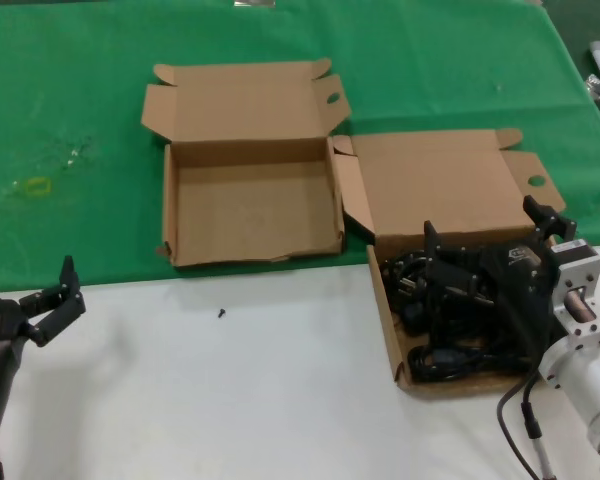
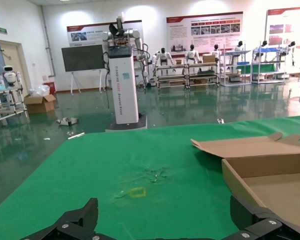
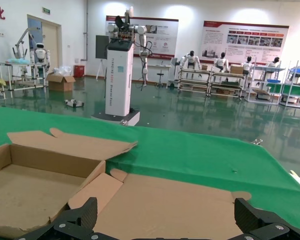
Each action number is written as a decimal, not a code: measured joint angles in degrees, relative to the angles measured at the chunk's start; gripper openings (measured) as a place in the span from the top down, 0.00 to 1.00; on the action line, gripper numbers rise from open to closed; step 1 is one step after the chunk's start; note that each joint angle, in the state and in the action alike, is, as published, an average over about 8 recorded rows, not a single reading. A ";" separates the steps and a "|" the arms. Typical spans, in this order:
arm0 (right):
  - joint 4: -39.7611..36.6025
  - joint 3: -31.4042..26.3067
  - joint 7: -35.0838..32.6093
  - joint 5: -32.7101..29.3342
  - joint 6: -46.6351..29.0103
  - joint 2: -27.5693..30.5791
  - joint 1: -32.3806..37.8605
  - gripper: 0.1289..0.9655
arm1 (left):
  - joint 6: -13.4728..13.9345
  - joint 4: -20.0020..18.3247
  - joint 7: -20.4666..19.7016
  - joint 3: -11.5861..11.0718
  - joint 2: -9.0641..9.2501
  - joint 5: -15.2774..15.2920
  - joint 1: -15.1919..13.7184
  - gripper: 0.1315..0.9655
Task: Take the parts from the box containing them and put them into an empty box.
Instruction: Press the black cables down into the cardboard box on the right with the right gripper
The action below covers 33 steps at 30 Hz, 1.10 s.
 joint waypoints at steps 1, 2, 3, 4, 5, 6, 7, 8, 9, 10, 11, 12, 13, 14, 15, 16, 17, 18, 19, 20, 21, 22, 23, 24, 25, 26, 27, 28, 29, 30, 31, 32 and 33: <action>0.00 -0.03 0.01 0.01 0.03 0.03 0.00 0.00 | 0.00 0.00 0.00 0.00 0.00 0.00 0.00 0.02; 0.01 -0.14 0.05 0.06 0.13 0.12 0.00 0.00 | 0.00 0.00 0.00 0.00 0.00 0.00 0.00 0.03; 0.01 -0.29 0.11 0.12 0.26 0.25 0.00 0.00 | 0.00 0.00 0.00 0.00 0.00 0.00 0.00 0.05; 0.02 -0.49 0.19 0.21 0.43 0.41 0.00 0.00 | 0.00 0.00 0.00 0.00 0.00 0.00 0.00 0.06; 0.04 -0.72 0.28 0.32 0.62 0.61 0.00 0.00 | 0.00 0.00 0.00 0.00 0.00 0.00 0.00 0.07; 0.07 -1.00 0.37 0.44 0.84 0.83 0.00 0.00 | 0.00 0.00 0.00 0.00 0.00 0.00 0.00 0.09; 0.11 -1.32 0.46 0.56 1.07 1.08 0.02 0.00 | 0.00 0.00 0.00 0.00 0.00 0.00 0.00 0.10; 0.17 -1.65 0.53 0.66 1.33 1.37 0.03 0.00 | 0.00 0.00 0.00 0.00 0.00 0.00 0.00 0.11; 0.25 -1.95 0.56 0.72 1.53 1.62 0.05 0.00 | 0.00 0.00 0.00 0.00 0.00 0.00 0.00 0.13; 0.36 -2.12 0.46 0.68 1.61 1.80 0.07 0.00 | 0.00 0.00 0.00 0.00 0.00 0.00 0.00 0.13; 0.51 -2.22 0.27 0.57 1.60 1.97 0.09 0.00 | 0.00 0.00 0.00 0.00 0.00 0.00 0.00 0.13; 0.69 -2.28 0.03 0.41 1.53 2.18 0.10 0.00 | 0.00 0.00 0.00 0.00 0.00 0.00 0.00 0.13; 0.91 -2.33 -0.21 0.22 1.43 2.46 0.11 0.00 | 0.00 0.00 0.00 0.00 0.00 0.00 0.00 0.13; 1.19 -2.42 -0.46 0.06 1.34 2.91 0.12 0.00 | 0.00 0.00 0.00 0.00 0.00 0.00 0.00 0.15; 1.50 -2.56 -0.68 -0.06 1.26 3.48 0.13 0.00 | 0.00 0.00 0.00 0.00 0.00 0.00 0.00 0.18; 1.84 -2.78 -0.85 -0.10 1.20 4.22 0.15 0.00 | 0.00 0.00 0.00 0.00 0.00 0.00 0.00 0.20; 2.21 -3.13 -0.96 -0.04 1.18 5.17 0.17 0.00 | 0.00 0.00 0.00 0.00 0.00 0.00 0.00 0.22; 2.61 -3.69 -0.92 0.17 1.25 6.43 0.21 0.00 | 0.00 0.00 0.00 0.00 0.00 0.00 0.00 0.25; 3.00 -4.38 -0.77 0.48 1.37 7.89 0.26 0.00 | 0.00 0.00 0.00 0.00 0.00 0.00 0.00 0.27; 3.40 -5.22 -0.50 0.87 1.48 9.61 0.33 0.00 | 0.00 0.00 0.00 0.00 0.00 0.00 0.00 0.29; 3.79 -6.11 -0.16 1.28 1.52 11.48 0.40 0.00 | 0.00 0.00 0.00 0.00 0.00 0.00 0.00 0.32; 4.14 -6.97 0.23 1.64 1.44 13.39 0.47 0.00 | 0.00 0.00 0.00 0.00 0.00 0.00 0.00 0.32; 4.48 -7.80 0.68 1.94 1.20 15.43 0.53 0.00 | 0.00 0.00 0.00 0.00 0.00 0.00 0.00 0.35; 4.79 -8.53 1.16 2.17 0.79 17.46 0.58 0.00 | 0.00 0.00 0.00 0.00 0.00 0.00 0.00 0.38; 5.05 -9.13 1.65 2.31 0.21 19.44 0.62 0.00 | 0.00 0.00 0.00 0.00 0.00 0.00 0.00 0.42; 5.27 -9.53 2.07 2.36 -0.57 21.25 0.63 0.00 | 0.00 0.00 0.00 0.00 0.00 0.00 0.00 0.45; 5.45 -9.75 2.39 2.40 -1.61 22.97 0.63 0.00 | 0.00 0.00 0.00 0.00 0.00 0.00 0.00 0.48; 5.57 -9.77 2.55 2.43 -2.83 24.46 0.61 0.00 | 0.00 0.00 0.00 0.00 0.00 0.00 0.00 0.52; 5.64 -9.62 2.50 2.59 -4.36 25.89 0.57 0.00 | 0.00 0.00 0.00 0.00 0.00 0.00 0.00 0.55; 5.66 -9.37 2.28 2.84 -6.00 27.22 0.53 0.00 | 0.00 0.00 0.00 0.00 0.00 0.00 0.00 0.58; 5.60 -9.01 1.83 3.24 -7.90 28.43 0.49 0.00 | 0.00 0.00 0.00 0.00 0.00 0.00 0.00 0.58; 5.48 -8.58 1.18 3.79 -10.03 29.62 0.47 0.00 | 0.00 0.00 0.00 0.00 0.00 0.00 0.00 0.61; 5.29 -8.11 0.40 4.41 -12.29 30.77 0.48 0.00 | 0.00 0.00 0.00 0.00 0.00 0.00 0.00 0.64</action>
